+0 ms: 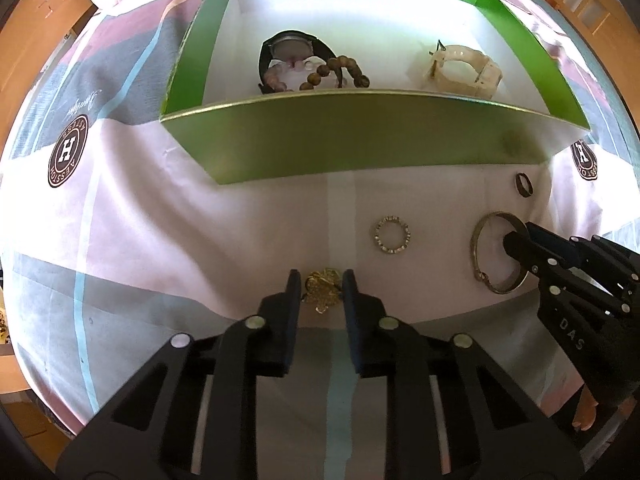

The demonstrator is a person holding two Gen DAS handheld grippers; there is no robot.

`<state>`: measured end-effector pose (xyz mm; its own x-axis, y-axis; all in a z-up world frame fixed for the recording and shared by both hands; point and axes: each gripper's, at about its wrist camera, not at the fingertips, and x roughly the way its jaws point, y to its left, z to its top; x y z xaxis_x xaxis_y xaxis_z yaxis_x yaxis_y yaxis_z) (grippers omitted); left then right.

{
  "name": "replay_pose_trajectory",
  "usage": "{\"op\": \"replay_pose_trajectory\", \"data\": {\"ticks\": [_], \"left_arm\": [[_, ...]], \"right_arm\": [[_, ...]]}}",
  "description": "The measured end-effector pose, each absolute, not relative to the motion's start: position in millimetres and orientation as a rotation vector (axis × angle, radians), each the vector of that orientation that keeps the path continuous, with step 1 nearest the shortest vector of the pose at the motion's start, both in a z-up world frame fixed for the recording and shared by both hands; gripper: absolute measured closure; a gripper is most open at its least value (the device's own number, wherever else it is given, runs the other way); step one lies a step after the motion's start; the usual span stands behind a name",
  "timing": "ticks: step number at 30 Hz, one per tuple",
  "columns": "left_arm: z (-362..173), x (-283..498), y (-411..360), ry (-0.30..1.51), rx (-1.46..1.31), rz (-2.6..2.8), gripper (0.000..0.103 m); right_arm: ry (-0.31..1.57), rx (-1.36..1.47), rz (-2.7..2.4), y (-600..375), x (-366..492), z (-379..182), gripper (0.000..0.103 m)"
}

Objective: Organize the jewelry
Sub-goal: 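Close the left tool on the gold flower pendant while the right tool moves around the silver bangle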

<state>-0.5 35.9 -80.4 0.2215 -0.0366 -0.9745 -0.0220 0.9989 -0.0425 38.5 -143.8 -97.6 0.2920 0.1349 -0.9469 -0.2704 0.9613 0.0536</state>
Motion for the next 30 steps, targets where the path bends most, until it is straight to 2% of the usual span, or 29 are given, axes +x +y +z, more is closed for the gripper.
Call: {"op": "replay_pose_trajectory", "data": {"ticks": [6,17,28,29,30], "left_arm": [[-85,-1,27,1.347,-0.043,-0.010,0.082],[-94,18,9,1.351,0.003,0.012,0.075],[-94,16,-8,1.339,0.024,0.007,0.081],[-94,16,-8,1.339,0.024,0.006,0.081],[-94,17,-8,1.339,0.025,0.006,0.081]], "right_arm": [[1.219,-0.174,0.261,-139,36,-101,0.085],[1.224,-0.169,0.274,-137,37,-105,0.085],[1.208,-0.197,0.271,-148,28,-99,0.085],[1.203,-0.203,0.274,-146,26,-99,0.087],[1.198,-0.200,0.284,-144,25,-98,0.094]]}}
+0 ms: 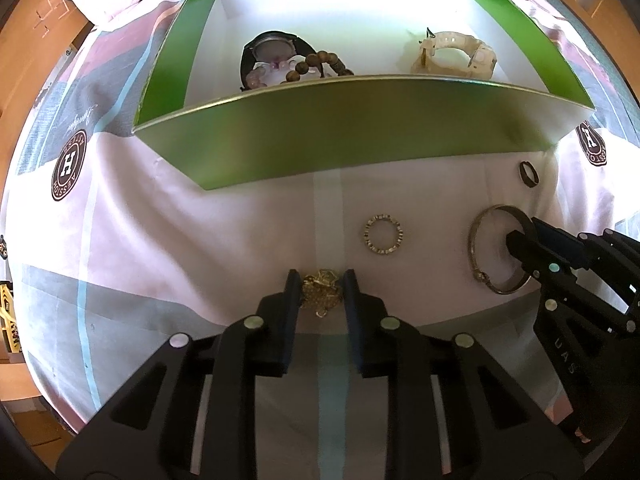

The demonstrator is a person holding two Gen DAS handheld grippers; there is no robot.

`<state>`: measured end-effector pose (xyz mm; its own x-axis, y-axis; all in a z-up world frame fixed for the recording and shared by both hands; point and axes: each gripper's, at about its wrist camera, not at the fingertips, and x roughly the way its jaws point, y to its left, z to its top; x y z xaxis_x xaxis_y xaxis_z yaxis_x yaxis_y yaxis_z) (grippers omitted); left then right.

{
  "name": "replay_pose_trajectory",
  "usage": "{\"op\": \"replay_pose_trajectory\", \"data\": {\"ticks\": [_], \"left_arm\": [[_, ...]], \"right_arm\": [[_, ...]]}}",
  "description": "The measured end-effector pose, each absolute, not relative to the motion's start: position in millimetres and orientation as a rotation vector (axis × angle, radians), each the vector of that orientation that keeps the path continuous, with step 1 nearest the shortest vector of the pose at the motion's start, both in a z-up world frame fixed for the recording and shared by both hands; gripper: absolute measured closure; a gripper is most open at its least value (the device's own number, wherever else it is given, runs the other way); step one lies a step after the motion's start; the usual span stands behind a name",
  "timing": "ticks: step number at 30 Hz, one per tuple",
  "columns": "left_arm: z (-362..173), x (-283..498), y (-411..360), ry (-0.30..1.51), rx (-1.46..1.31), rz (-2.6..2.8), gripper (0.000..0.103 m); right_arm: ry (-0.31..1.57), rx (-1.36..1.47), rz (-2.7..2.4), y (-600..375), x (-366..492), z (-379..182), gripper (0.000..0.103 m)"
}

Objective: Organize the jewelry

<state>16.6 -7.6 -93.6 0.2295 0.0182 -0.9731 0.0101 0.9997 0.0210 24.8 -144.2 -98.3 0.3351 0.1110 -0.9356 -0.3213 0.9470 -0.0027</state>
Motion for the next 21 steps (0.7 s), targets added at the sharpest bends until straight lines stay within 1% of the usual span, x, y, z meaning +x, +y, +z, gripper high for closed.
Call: {"op": "replay_pose_trajectory", "data": {"ticks": [1,3,19,21], "left_arm": [[-93,17,-7,1.339,0.024,0.006,0.081],[-93,19,-9,1.338,0.017,0.005,0.081],[-83,23,-22,1.297,-0.012,0.006,0.081],[-74,18,-6,1.296,-0.013,0.004,0.081]], "right_arm": [[1.197,-0.192,0.297,-143,24,-98,0.097],[1.193,-0.198,0.304,-140,22,-97,0.099],[1.184,-0.174,0.315,-137,20,-91,0.100],[1.186,-0.173,0.315,-137,21,-91,0.100]]}}
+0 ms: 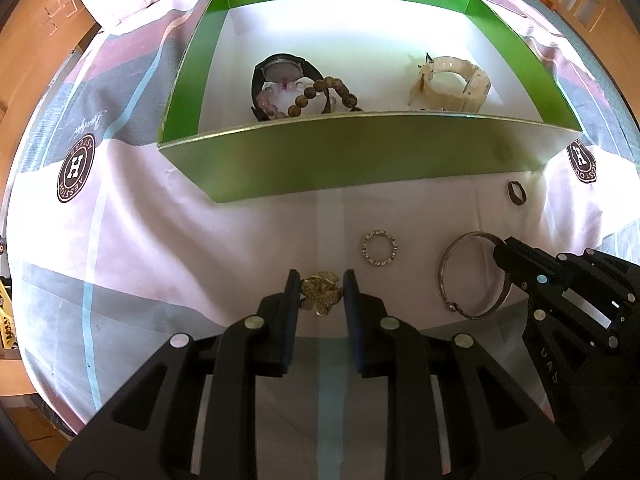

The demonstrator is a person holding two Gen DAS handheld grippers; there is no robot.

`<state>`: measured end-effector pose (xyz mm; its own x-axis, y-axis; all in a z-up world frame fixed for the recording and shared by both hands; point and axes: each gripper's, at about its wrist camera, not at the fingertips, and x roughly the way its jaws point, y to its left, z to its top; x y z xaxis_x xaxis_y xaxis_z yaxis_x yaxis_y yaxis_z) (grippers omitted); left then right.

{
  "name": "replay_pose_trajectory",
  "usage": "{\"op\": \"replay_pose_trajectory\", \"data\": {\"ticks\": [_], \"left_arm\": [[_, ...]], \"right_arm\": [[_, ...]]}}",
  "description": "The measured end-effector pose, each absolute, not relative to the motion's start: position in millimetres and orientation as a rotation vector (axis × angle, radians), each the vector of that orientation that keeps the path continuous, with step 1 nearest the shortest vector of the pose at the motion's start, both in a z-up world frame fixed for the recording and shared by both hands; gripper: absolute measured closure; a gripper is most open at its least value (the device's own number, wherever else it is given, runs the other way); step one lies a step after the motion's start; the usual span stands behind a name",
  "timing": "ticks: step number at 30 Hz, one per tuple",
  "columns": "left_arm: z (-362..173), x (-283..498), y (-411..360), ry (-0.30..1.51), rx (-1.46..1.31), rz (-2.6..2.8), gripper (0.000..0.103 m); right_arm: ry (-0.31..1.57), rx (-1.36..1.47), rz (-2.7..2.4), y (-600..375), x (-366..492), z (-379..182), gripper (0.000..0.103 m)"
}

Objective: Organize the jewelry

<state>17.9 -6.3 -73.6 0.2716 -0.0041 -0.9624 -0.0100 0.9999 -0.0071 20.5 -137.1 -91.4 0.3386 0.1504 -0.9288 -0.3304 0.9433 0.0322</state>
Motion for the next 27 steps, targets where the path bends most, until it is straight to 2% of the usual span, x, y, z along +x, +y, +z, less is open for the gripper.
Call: {"op": "replay_pose_trajectory", "data": {"ticks": [17,27], "left_arm": [[-73,19,-4,1.293,-0.025,0.000,0.081],[-26,18,31,1.161,-0.245,-0.108,0.081]], "right_arm": [[1.177,-0.164,0.308,-142,26,-90,0.100],[1.110,-0.082,0.301,-155,30,-64,0.100]]}}
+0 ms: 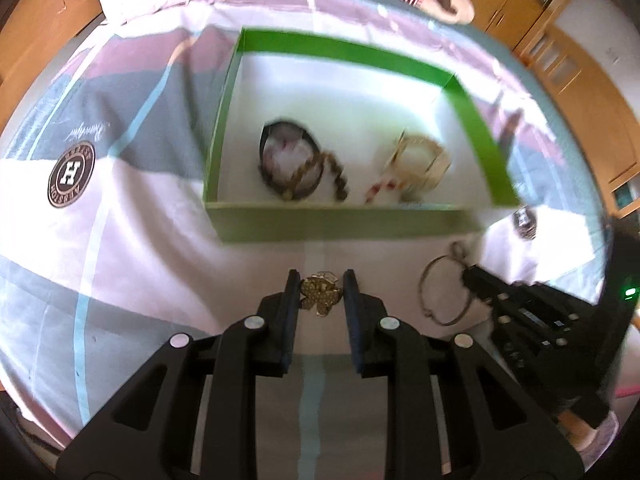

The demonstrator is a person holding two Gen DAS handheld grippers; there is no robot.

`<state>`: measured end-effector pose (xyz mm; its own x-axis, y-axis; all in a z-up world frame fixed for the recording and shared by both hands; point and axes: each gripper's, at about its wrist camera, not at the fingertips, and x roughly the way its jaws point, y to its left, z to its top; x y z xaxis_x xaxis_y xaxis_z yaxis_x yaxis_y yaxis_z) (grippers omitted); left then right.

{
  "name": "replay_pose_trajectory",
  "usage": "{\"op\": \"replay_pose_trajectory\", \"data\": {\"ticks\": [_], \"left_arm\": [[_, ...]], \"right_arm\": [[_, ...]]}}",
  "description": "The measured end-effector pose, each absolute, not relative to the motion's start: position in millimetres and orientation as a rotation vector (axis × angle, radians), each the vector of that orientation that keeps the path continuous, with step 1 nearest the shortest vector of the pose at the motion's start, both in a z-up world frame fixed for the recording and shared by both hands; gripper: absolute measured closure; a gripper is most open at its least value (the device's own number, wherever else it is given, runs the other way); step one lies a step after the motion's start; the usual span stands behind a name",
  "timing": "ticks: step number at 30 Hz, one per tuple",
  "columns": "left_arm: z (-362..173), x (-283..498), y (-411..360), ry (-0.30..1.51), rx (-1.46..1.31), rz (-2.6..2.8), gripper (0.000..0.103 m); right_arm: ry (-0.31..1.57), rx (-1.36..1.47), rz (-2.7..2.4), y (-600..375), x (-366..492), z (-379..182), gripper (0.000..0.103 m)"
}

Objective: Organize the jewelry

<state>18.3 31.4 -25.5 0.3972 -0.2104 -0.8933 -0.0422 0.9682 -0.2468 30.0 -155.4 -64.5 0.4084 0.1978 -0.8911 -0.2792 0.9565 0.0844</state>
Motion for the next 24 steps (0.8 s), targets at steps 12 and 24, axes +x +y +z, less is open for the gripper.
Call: {"op": "replay_pose_trajectory", "data": {"ticks": [12,24], "left_arm": [[-60,22,2,1.265,-0.096,-0.040,0.081],[-69,22,-4,1.287,-0.073,-0.032,0.081]], "right_arm": [[1.175,-0.141,0.290,-144,33,-88,0.099],[1.181,-0.145,0.286,-143,34,-90,0.099]]}}
